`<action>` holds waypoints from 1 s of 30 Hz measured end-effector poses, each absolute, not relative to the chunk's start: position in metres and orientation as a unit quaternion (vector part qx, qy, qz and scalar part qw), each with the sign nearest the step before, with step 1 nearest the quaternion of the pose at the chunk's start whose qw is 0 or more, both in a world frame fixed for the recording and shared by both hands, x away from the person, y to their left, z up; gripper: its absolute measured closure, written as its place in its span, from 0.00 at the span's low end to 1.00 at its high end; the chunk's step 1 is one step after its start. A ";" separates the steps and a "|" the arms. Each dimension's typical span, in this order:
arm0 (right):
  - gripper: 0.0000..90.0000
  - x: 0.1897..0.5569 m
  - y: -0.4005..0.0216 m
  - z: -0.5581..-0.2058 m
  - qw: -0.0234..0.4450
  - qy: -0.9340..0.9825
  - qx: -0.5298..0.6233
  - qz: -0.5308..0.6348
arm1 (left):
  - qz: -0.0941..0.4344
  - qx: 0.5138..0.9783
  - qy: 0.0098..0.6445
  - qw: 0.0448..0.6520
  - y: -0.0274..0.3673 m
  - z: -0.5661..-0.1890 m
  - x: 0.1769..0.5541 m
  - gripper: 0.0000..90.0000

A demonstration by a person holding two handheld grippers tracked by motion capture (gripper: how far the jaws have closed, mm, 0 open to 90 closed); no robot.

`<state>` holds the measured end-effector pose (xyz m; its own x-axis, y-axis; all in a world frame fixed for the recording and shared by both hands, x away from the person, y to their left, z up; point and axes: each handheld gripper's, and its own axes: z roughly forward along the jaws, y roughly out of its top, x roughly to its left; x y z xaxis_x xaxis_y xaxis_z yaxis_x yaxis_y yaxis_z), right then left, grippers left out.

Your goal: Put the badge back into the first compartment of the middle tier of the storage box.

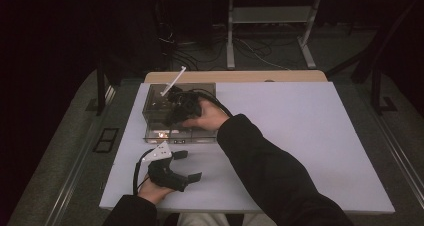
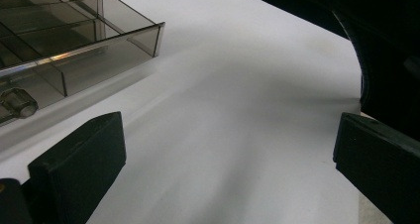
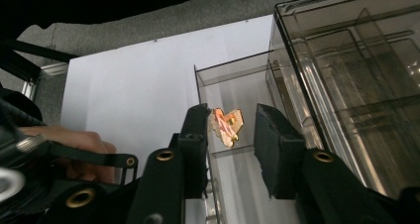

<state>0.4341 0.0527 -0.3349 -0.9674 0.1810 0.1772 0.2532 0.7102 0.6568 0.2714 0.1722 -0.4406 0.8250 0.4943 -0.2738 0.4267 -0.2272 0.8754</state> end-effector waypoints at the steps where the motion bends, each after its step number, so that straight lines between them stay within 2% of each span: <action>1: 0.69 0.434 0.051 -0.334 0.048 -0.923 -0.116 -0.365 | 0.031 0.783 0.294 0.547 0.172 -0.441 0.271 0.00; 10: 0.50 0.428 0.029 -0.324 0.033 -0.915 -0.139 -0.377 | 0.031 0.786 0.293 0.543 0.172 -0.441 0.272 0.00; 11: 0.42 0.428 0.024 -0.323 0.027 -0.913 -0.142 -0.381 | 0.032 0.786 0.293 0.543 0.172 -0.441 0.272 0.00; 12: 0.42 0.428 0.024 -0.323 0.027 -0.913 -0.142 -0.381 | 0.032 0.786 0.294 0.544 0.172 -0.442 0.272 0.00; 17: 0.23 0.428 0.009 -0.321 0.021 -0.910 -0.160 -0.382 | 0.031 0.787 0.295 0.540 0.171 -0.442 0.272 0.00; 19: 0.20 0.428 0.002 -0.319 0.024 -0.908 -0.165 -0.385 | 0.030 0.786 0.297 0.541 0.171 -0.442 0.272 0.00; 21: 0.10 0.428 -0.006 -0.318 0.022 -0.905 -0.170 -0.389 | 0.031 0.787 0.296 0.540 0.171 -0.442 0.272 0.00; 24: 0.09 0.426 -0.018 -0.316 0.022 -0.896 -0.189 -0.402 | 0.031 0.787 0.296 0.540 0.171 -0.443 0.272 0.00; 25: 0.00 0.427 -0.022 -0.316 0.022 -0.894 -0.193 -0.404 | 0.032 0.787 0.296 0.541 0.171 -0.443 0.272 0.00; 30: 0.00 0.423 -0.045 -0.316 0.024 -0.883 -0.204 -0.422 | 0.031 0.786 0.299 0.541 0.171 -0.443 0.272 0.00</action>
